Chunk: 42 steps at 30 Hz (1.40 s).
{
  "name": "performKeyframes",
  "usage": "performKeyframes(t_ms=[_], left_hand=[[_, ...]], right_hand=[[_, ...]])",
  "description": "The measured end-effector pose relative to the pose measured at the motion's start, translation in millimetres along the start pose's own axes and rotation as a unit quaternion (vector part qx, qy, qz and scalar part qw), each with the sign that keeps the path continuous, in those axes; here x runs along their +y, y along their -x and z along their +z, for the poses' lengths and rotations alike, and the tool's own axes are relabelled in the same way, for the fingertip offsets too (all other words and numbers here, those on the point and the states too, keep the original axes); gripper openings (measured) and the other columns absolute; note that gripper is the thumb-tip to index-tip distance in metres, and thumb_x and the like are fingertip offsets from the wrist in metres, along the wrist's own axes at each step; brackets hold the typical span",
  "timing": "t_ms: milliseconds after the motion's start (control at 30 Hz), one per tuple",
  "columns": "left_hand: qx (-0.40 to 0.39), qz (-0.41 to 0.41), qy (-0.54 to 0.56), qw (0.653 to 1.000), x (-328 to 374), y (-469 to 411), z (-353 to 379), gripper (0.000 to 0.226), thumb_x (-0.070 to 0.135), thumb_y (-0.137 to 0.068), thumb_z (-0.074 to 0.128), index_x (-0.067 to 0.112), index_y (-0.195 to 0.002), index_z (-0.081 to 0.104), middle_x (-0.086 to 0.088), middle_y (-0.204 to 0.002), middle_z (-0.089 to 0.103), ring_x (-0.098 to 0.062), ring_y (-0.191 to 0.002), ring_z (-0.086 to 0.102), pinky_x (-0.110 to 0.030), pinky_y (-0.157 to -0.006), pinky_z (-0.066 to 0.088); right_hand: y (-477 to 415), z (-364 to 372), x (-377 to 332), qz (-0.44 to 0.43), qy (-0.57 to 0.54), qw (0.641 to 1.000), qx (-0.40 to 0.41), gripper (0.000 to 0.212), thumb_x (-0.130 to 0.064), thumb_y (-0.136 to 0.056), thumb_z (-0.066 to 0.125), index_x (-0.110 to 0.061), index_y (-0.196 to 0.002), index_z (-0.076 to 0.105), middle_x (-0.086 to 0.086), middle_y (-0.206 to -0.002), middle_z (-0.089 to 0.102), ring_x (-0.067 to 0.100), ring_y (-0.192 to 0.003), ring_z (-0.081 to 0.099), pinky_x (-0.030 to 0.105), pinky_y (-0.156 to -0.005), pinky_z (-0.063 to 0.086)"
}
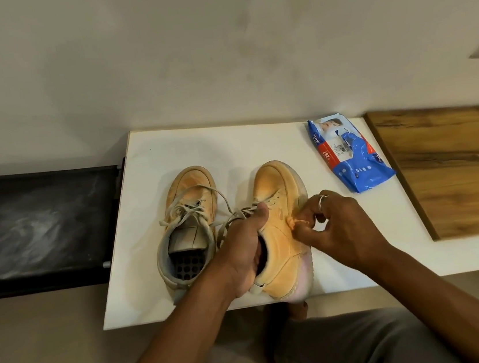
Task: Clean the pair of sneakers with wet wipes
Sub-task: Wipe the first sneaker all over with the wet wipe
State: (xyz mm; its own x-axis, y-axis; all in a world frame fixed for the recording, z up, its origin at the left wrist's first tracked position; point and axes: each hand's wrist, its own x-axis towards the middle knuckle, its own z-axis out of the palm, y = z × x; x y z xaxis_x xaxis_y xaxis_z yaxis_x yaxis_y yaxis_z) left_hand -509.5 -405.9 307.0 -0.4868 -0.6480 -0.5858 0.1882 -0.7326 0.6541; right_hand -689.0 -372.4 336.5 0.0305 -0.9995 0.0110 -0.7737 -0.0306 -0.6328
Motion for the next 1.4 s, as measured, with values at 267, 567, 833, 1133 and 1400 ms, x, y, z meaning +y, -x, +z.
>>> performKeyframes(t_ms=[267,567,833,1133,1400], left_hand=[[0.035,0.022,-0.035,0.999,-2.4,-0.3,-2.5,0.035,0.028,-0.086,0.070,0.011,-0.116,0.066,-0.007,-0.108,0.072,-0.026,-0.105,0.067,-0.048,-0.097,0.049],[0.057,0.025,-0.042,0.997,-4.9,-3.5,-3.4,0.027,0.016,-0.086,0.067,0.006,-0.112,0.067,-0.012,-0.104,0.073,-0.029,-0.100,0.068,-0.050,-0.094,0.051],[0.066,0.026,-0.046,0.996,-8.7,-9.1,-3.5,0.032,0.018,-0.084,0.070,0.012,-0.115,0.065,-0.007,-0.108,0.072,-0.027,-0.104,0.066,-0.048,-0.096,0.050],[0.060,0.037,-0.030,0.997,-11.5,-10.7,-7.0,0.049,0.046,-0.082,0.061,0.015,-0.120,0.064,-0.006,-0.112,0.071,-0.027,-0.108,0.065,-0.051,-0.097,0.048],[0.079,0.026,-0.071,0.994,-12.5,-12.8,-4.3,0.062,0.061,-0.074,0.061,0.018,-0.119,0.063,-0.003,-0.115,0.069,-0.025,-0.111,0.062,-0.048,-0.100,0.046]], right_hand=[[-1.2,2.3,9.3,-0.012,0.033,0.999,0.003,0.029,-0.048,-0.080,0.071,-0.020,-0.081,0.066,-0.007,-0.081,0.061,0.011,-0.073,0.058,0.023,-0.062,0.052],[4.4,2.5,1.0,-0.022,0.008,0.997,-0.071,0.018,-0.031,-0.079,0.078,-0.027,-0.073,0.061,-0.014,-0.071,0.057,0.004,-0.082,0.057,0.013,-0.062,0.047],[-40.2,-0.4,0.2,-0.077,0.137,0.987,0.046,0.026,-0.032,-0.093,0.061,-0.008,-0.094,0.072,0.006,-0.084,0.063,0.015,-0.076,0.054,0.039,-0.064,0.053],[2.9,1.0,-9.6,-0.058,0.100,0.989,-0.097,0.036,-0.044,-0.089,0.062,-0.011,-0.100,0.072,0.000,-0.102,0.064,0.015,-0.083,0.060,0.027,-0.072,0.055],[-20.0,0.6,-9.2,-0.076,0.123,0.989,-0.007,0.028,-0.034,-0.091,0.064,-0.007,-0.090,0.072,0.004,-0.091,0.063,0.013,-0.079,0.055,0.034,-0.066,0.053]])
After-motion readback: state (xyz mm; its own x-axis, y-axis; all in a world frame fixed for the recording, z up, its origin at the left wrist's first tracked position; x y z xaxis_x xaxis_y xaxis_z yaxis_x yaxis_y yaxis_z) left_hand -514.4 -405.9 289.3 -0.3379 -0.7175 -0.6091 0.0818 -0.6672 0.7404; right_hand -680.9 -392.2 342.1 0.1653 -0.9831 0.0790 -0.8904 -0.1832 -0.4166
